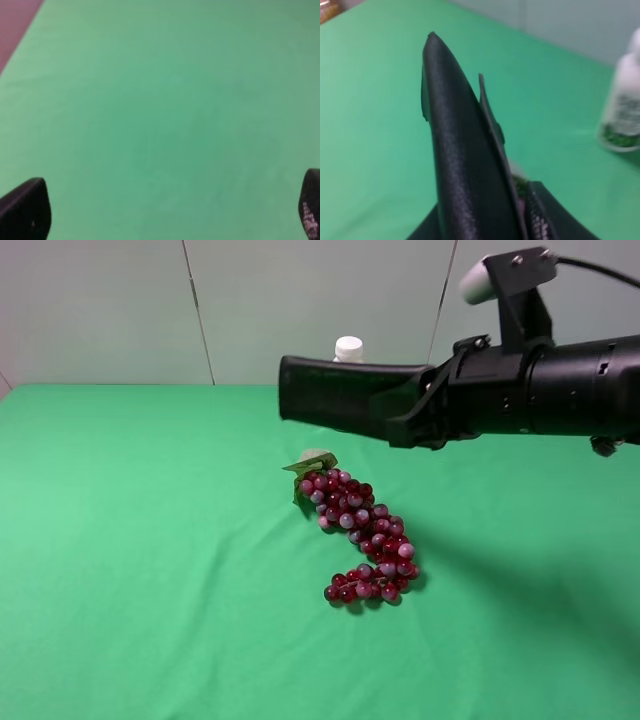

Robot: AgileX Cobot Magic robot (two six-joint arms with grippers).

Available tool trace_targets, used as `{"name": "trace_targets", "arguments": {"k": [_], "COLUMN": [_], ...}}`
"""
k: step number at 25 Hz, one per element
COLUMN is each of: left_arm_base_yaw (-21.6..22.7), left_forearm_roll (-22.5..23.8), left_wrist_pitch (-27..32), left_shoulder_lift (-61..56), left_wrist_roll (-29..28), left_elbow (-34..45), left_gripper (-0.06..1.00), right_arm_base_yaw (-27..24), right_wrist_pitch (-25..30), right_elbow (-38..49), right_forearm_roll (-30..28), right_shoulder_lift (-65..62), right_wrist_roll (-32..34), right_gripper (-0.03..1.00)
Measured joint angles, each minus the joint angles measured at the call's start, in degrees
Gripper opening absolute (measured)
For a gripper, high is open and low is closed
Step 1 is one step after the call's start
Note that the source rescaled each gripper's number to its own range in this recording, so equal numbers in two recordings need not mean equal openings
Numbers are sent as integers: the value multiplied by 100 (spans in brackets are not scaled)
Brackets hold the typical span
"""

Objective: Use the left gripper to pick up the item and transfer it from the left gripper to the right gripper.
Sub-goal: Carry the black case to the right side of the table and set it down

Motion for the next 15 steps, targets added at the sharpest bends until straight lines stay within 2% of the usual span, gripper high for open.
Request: {"name": "trace_targets", "arguments": {"k": [9,12,15], "left_arm_base_yaw": [36,36,36], "left_forearm_roll": [0,0,0], "left_wrist_pitch": [0,0,0], "left_shoulder_lift": [0,0,0], "left_wrist_roll": [0,0,0], "left_elbow": [0,0,0], "left_gripper": [100,100,100], "right_arm_base_yaw": [0,0,-25], "right_wrist_pitch": [-1875,-2311,-2471], "right_elbow": [68,201,351], "right_forearm_roll": [0,113,343], "right_shoulder_lift": [-217,-221,-221], "right_wrist_roll": [21,21,21], "right_gripper": [0,0,0]}}
